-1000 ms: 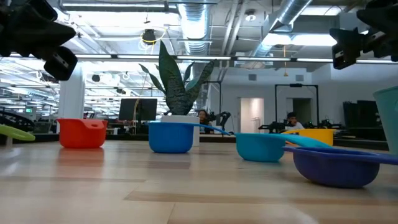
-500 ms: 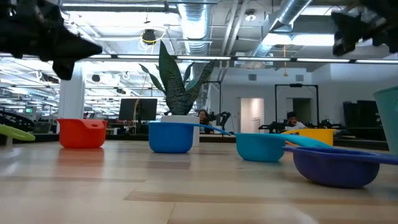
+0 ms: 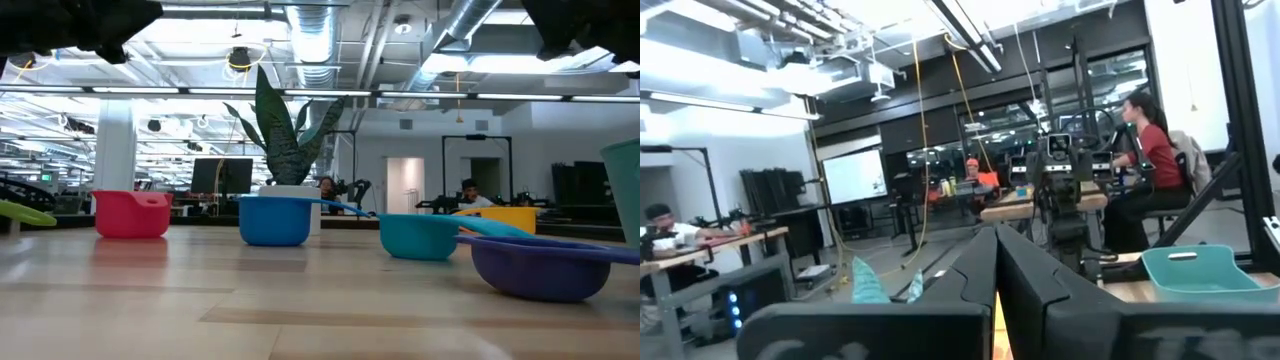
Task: Nest measuring cups in basket
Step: Move the orange measuring cup to the center right of the table
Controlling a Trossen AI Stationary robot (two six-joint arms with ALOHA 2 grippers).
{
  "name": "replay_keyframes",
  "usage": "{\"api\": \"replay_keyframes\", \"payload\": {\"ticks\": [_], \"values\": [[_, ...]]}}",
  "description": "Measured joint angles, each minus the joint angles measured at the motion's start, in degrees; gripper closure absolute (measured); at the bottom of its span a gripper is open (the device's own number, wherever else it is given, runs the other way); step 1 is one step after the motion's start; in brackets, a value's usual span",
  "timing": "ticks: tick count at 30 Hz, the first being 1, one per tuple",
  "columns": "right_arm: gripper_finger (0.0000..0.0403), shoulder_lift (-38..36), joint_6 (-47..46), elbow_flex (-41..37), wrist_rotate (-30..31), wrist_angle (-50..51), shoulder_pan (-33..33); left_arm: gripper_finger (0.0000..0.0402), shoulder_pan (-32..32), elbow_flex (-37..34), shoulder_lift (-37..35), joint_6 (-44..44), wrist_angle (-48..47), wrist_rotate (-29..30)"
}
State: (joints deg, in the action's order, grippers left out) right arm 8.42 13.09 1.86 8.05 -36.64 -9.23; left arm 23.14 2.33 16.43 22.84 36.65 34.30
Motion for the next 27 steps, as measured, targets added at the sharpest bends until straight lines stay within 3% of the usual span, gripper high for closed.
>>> {"api": "replay_keyframes", "payload": {"ticks": [8,12,17,19,22,27], "values": [[0.0163,18.87,5.64,14.19,-0.17,1.38,0.0,0.0401,0.0,0.0,0.0,0.98,-0.38,3.25],[0.0163,30.44,11.82,24.96,0.49,9.87,0.0,0.0401,0.0,0.04,-0.02,0.9,-2.22,7.29],[0.0163,39.98,11.55,36.71,6.92,25.55,0.04,0.0401,0.0,0.07,-0.04,-7.92,-14.31,22.74],[0.0163,41.96,10.31,39.21,7.22,31.51,0.02,0.0401,0.0,0.07,0.0,-14.96,-21.47,25.56],[0.0163,43.72,7.73,41.34,7.34,37.42,0.0,0.0401,0.0,0.07,0.39,-24.01,-26.48,24.0],[0.0163,43.7,9.37,43.01,12.94,43.8,0.02,0.0401,0.0,5.12,3.11,-30.01,-34.51,17.68]]}}
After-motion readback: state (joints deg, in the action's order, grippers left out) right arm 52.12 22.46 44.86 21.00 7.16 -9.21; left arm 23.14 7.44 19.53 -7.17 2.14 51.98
